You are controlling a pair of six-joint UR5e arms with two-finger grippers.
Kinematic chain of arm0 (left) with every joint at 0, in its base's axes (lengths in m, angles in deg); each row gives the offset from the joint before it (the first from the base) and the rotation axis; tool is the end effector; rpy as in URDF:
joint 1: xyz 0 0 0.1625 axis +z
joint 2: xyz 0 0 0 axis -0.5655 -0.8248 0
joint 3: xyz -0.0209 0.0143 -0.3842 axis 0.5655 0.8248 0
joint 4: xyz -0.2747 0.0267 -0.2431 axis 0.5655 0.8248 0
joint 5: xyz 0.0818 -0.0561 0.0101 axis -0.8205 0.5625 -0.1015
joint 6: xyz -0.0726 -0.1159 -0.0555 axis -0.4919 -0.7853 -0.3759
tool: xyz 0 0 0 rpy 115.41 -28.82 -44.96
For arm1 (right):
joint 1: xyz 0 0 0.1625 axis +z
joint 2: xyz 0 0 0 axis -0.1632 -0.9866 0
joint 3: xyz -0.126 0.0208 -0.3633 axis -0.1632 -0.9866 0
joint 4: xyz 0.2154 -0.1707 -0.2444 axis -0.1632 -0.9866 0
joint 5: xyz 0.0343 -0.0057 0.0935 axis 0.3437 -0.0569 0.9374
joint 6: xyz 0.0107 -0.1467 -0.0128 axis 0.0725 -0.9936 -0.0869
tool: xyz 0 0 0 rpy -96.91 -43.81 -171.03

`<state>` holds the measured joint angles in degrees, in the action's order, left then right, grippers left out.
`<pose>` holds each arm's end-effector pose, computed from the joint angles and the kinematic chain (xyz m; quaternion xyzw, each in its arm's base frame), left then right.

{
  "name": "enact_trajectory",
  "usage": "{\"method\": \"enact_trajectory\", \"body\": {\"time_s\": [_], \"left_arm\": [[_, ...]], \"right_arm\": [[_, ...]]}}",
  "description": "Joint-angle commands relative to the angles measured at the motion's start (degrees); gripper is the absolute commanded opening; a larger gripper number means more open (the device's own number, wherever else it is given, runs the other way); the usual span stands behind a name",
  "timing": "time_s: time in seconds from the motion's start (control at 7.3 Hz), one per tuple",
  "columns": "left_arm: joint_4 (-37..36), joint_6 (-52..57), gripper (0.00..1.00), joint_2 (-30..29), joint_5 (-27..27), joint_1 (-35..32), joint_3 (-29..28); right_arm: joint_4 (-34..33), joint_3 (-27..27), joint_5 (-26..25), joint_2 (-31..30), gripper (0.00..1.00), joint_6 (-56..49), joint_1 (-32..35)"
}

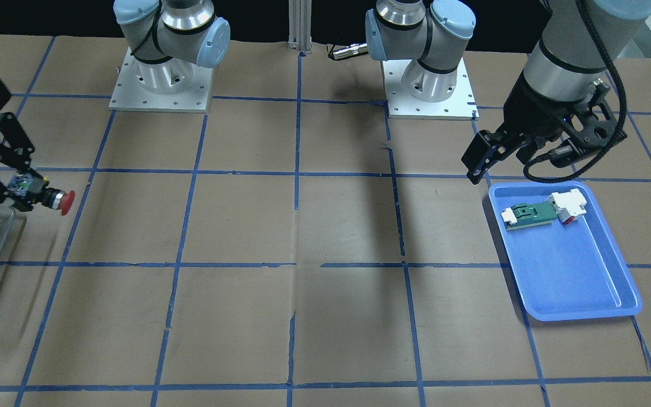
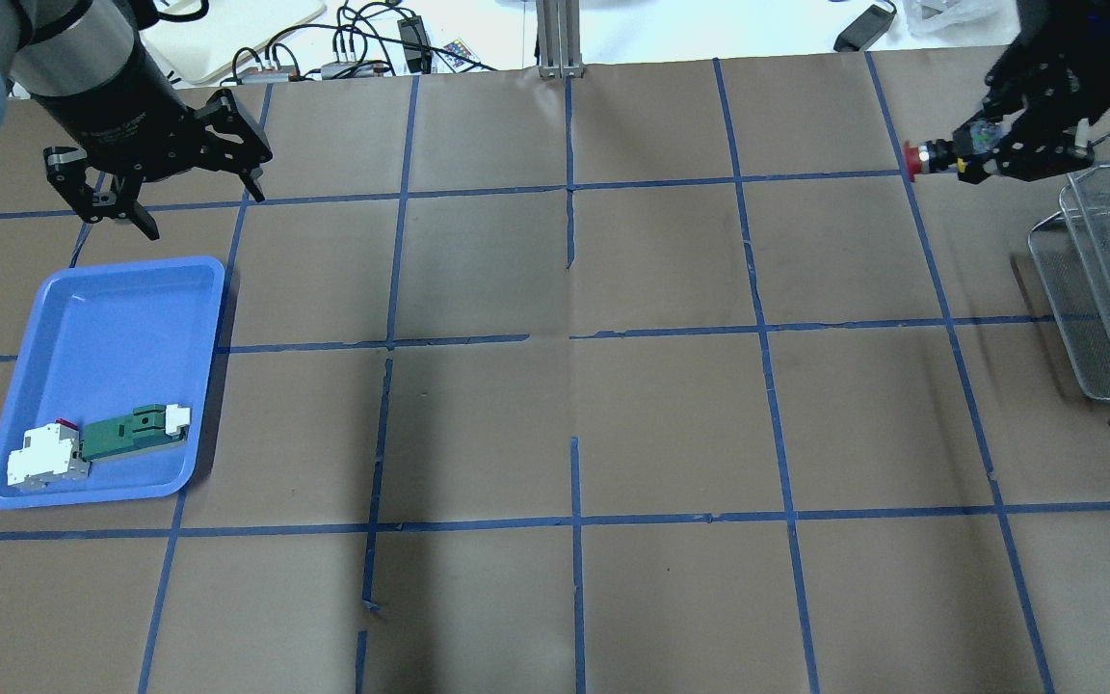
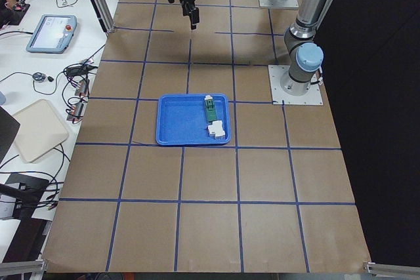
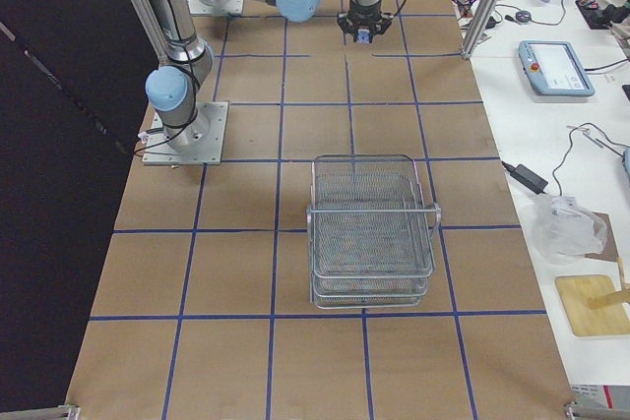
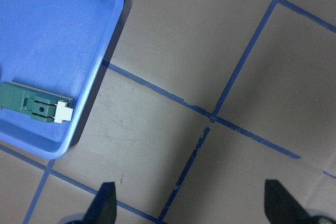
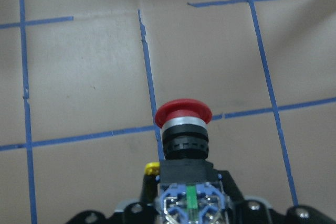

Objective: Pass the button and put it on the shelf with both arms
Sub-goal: 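Carry the button with the right gripper to the wire rack shelf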

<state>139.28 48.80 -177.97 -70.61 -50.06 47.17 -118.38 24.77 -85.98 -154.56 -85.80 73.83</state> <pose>-0.0816 -0.4677 0.4026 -0.1880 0.9818 -0.0145 0.0233 -0.0441 -0.5094 0.3746 -0.6619 0.7321 -0.1438 0.0721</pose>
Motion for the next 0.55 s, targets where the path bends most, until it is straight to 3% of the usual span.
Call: {"method": "enact_trajectory", "body": {"time_s": [0.0,0.14,0.41], "left_arm": [[2.95,2.95,1.00,2.17,-0.27,-0.41,0.45],[2.69,12.36,1.00,1.39,-0.44,-0.50,1.15],[2.78,19.82,1.00,2.44,-0.18,-0.06,2.12]], "right_arm": [[-0.66,-0.67,-0.17,6.73,0.24,-14.31,-12.87],[-0.58,-1.81,-0.09,9.11,0.24,-18.34,-16.32],[-0.92,-3.14,-0.26,9.75,0.24,-21.88,-17.32]]}}
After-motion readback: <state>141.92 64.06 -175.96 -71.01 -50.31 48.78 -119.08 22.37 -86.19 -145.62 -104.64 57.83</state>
